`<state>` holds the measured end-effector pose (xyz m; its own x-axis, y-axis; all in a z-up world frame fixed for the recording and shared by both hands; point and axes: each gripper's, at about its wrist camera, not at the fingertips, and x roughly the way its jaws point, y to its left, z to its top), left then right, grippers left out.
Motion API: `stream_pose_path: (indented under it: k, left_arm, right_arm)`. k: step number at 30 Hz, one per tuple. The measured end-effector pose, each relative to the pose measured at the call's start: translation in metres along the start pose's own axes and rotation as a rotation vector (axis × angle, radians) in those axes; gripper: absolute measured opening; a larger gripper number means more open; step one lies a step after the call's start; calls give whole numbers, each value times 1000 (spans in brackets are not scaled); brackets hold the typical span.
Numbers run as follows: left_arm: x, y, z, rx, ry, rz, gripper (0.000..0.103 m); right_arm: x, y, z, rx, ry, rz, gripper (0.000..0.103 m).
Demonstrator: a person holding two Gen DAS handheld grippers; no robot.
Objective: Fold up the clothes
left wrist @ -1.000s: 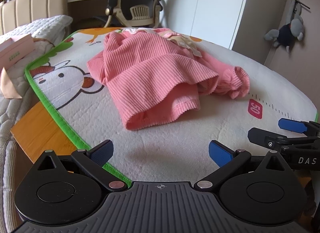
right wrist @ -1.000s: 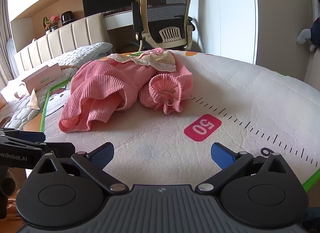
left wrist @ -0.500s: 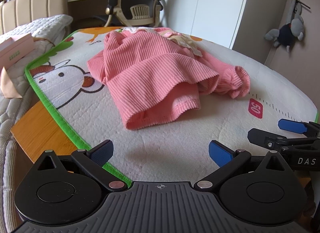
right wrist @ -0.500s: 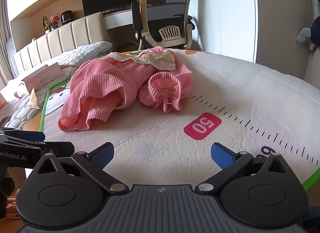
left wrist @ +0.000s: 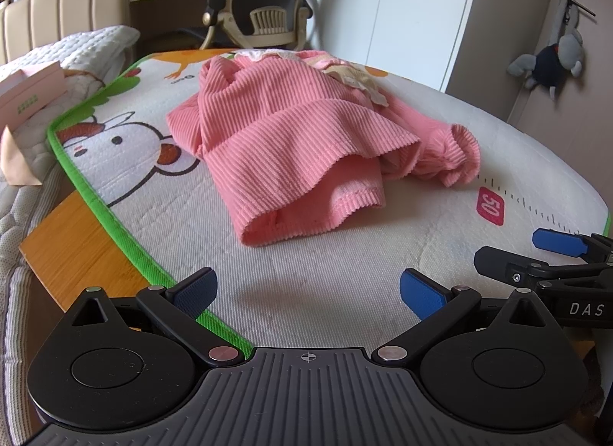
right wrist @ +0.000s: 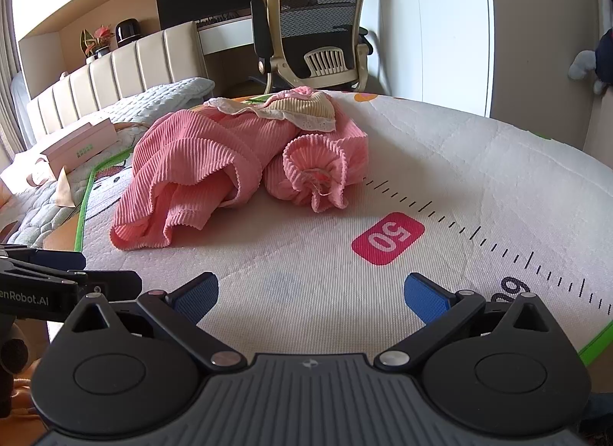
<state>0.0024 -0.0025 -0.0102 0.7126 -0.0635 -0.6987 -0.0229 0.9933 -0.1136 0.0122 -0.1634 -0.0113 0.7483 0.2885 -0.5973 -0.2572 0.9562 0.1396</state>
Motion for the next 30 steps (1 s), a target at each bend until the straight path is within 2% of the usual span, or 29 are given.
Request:
stream_pose_path:
  k: [6,10,15,18,20,24,26,29,30]
  left_arm:
    - [1,7,8,-15,-4,-34,103]
    - [2,28,44,-50,-58,-89,103]
    - [14,60,107,-99,-177,-188,103]
    - [38,80,141,-145,-189,-200,103]
    - [58,95,150,-178,-141,-251,103]
    - [91,120,161,-224,-59,-343,103]
    - [96,126,158,-199,-57,-358,103]
    - [94,134,160,-170,-115,-314,103]
    - [97,140,163,-190,-130,-310,103]
  right_arm:
    - [4,-1,2,-9,12,-1,103]
    - [13,-13,14,12,26,2,103]
    - [28,-39,25,155,74,73,103]
    - [30,-47,29,199,100,103,103]
    - [33,-52,34,229,124,118,103]
    - [50,-44,60,119,208,141,103]
    - [79,-39,86,59,169,100,103]
    - [122,-32,124,-31,109,39,103]
    - [136,-30,136,-61,89,19,97]
